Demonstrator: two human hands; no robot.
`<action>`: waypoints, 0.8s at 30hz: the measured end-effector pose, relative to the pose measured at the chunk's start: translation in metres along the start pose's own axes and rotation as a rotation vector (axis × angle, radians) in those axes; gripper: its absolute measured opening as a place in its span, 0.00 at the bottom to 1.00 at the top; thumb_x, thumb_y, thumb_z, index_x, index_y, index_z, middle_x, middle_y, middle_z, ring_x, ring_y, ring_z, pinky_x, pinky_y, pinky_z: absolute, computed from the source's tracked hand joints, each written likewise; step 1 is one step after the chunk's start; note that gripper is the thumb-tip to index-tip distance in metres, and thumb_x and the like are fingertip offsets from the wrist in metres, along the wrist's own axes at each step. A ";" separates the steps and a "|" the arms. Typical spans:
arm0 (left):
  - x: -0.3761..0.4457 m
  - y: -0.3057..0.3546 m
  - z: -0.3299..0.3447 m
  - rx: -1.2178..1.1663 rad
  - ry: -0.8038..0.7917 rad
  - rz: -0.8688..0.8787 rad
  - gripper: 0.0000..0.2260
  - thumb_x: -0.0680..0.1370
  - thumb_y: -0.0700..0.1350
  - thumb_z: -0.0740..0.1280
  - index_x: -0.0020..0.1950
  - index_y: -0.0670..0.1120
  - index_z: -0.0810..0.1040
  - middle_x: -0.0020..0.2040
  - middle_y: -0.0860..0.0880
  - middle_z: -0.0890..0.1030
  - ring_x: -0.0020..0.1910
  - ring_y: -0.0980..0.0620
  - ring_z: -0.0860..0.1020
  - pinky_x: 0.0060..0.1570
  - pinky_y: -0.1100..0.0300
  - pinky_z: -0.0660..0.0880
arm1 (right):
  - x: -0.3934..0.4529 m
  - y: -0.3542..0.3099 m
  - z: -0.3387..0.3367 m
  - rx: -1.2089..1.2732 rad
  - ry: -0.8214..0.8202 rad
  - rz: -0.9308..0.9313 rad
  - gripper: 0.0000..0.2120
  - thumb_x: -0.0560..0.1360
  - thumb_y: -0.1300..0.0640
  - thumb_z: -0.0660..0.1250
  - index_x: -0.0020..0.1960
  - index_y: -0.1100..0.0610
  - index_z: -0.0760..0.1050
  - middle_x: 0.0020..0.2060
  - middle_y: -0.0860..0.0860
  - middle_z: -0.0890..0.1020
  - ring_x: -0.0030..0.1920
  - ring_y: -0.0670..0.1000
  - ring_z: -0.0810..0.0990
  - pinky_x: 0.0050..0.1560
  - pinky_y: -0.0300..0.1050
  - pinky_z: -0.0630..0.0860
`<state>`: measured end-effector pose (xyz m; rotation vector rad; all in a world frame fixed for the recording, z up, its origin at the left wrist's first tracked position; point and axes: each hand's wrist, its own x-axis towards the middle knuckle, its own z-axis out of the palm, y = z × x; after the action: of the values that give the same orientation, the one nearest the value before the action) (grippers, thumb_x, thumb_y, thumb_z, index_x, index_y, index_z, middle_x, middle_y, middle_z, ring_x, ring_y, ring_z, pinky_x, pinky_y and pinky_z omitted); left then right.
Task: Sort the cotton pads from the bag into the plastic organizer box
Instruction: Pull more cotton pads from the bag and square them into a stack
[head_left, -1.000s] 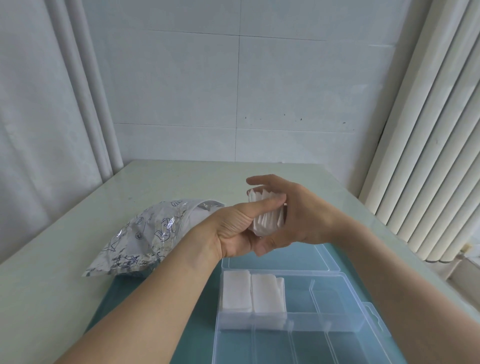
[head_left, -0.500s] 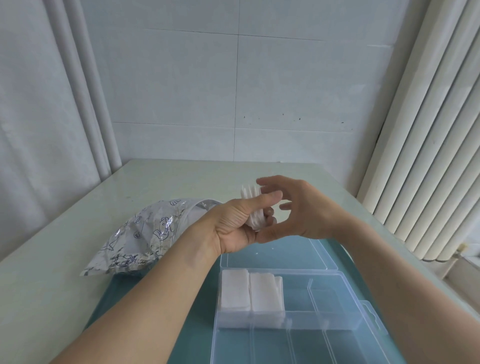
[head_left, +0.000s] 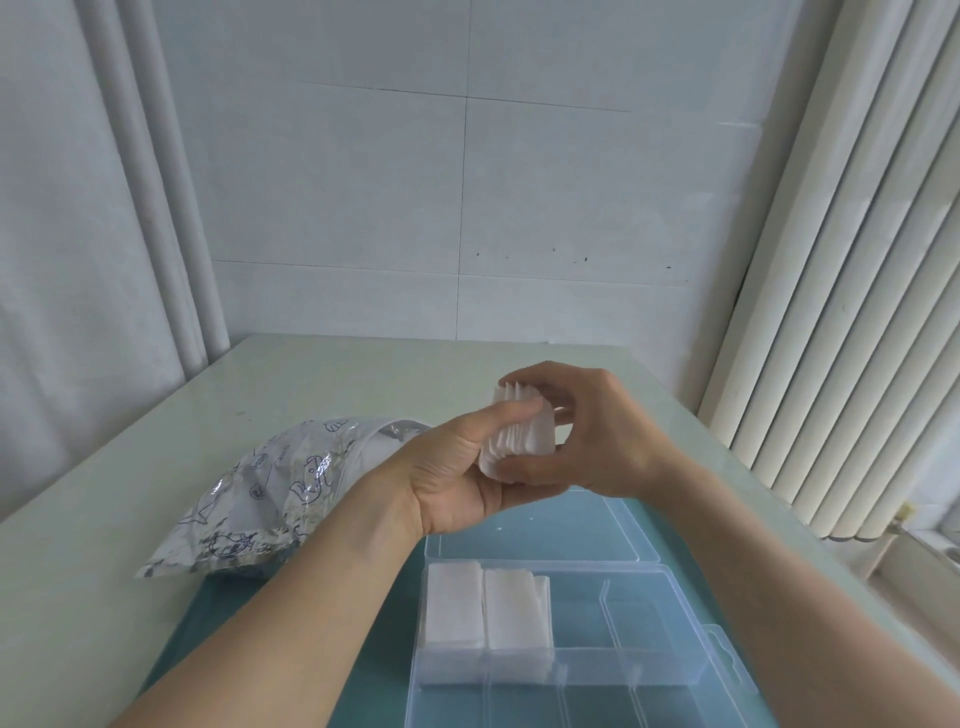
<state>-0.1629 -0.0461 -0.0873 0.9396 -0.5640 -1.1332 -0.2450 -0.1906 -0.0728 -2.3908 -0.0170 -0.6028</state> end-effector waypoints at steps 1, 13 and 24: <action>0.000 0.001 -0.001 0.003 -0.008 0.000 0.12 0.77 0.47 0.68 0.57 0.44 0.83 0.52 0.43 0.83 0.50 0.45 0.82 0.58 0.46 0.79 | 0.000 0.001 -0.002 -0.004 0.006 0.004 0.27 0.61 0.51 0.84 0.58 0.48 0.80 0.47 0.43 0.85 0.49 0.45 0.84 0.50 0.52 0.82; 0.009 0.000 -0.005 0.033 0.202 -0.008 0.27 0.86 0.57 0.47 0.56 0.42 0.81 0.48 0.42 0.85 0.41 0.46 0.84 0.46 0.50 0.81 | 0.002 0.006 -0.006 -0.239 -0.046 0.093 0.27 0.64 0.44 0.77 0.62 0.47 0.78 0.50 0.41 0.82 0.52 0.45 0.81 0.53 0.48 0.80; 0.008 0.002 -0.002 0.003 0.239 0.020 0.30 0.84 0.62 0.48 0.59 0.43 0.81 0.52 0.40 0.85 0.45 0.44 0.84 0.50 0.45 0.80 | 0.000 0.001 -0.007 -0.122 -0.016 0.048 0.38 0.58 0.35 0.77 0.66 0.45 0.77 0.55 0.37 0.82 0.58 0.40 0.79 0.59 0.49 0.79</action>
<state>-0.1577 -0.0532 -0.0873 1.0523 -0.3801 -0.9853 -0.2477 -0.1955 -0.0684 -2.5062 0.0723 -0.5771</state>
